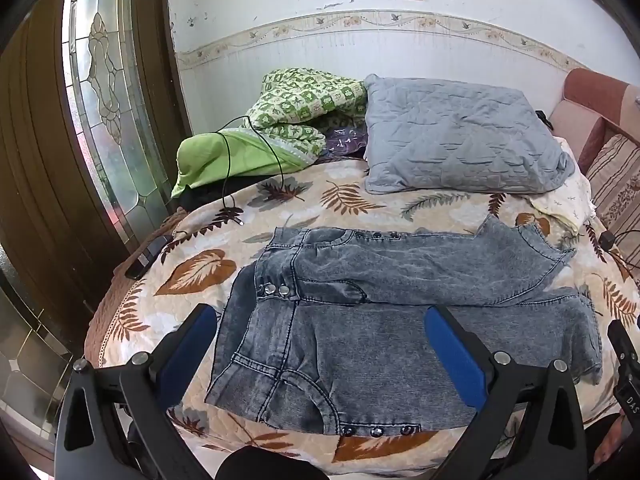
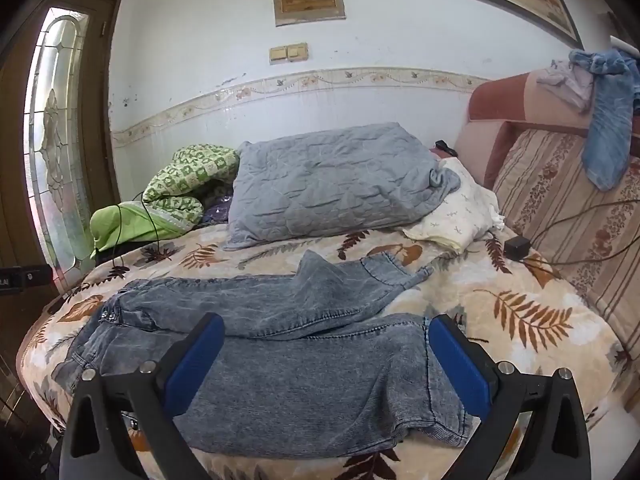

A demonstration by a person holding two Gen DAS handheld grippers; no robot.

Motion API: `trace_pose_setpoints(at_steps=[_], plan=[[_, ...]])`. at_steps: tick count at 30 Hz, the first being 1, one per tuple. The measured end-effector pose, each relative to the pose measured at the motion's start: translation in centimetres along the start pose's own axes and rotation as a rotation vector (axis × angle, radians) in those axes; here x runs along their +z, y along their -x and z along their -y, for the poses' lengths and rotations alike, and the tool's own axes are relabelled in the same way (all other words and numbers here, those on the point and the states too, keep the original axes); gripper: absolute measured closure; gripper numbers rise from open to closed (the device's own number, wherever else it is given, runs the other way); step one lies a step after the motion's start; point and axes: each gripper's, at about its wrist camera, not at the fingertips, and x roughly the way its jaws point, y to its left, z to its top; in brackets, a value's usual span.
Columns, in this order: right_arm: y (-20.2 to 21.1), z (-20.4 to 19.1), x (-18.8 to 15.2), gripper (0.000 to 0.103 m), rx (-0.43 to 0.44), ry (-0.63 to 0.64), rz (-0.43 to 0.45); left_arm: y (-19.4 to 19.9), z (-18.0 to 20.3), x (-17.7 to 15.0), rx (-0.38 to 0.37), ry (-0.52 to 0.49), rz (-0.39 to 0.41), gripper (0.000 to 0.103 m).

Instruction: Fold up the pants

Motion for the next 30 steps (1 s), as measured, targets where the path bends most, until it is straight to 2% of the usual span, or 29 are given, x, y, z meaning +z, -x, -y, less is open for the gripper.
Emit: trace_pose_setpoints(at_steps=[30], plan=[[-0.9,0.1,-0.7,0.000,-0.002,0.006,-0.034,-1.6,0.6,-1.3,0.000,-0.015,-0.045,0.000]])
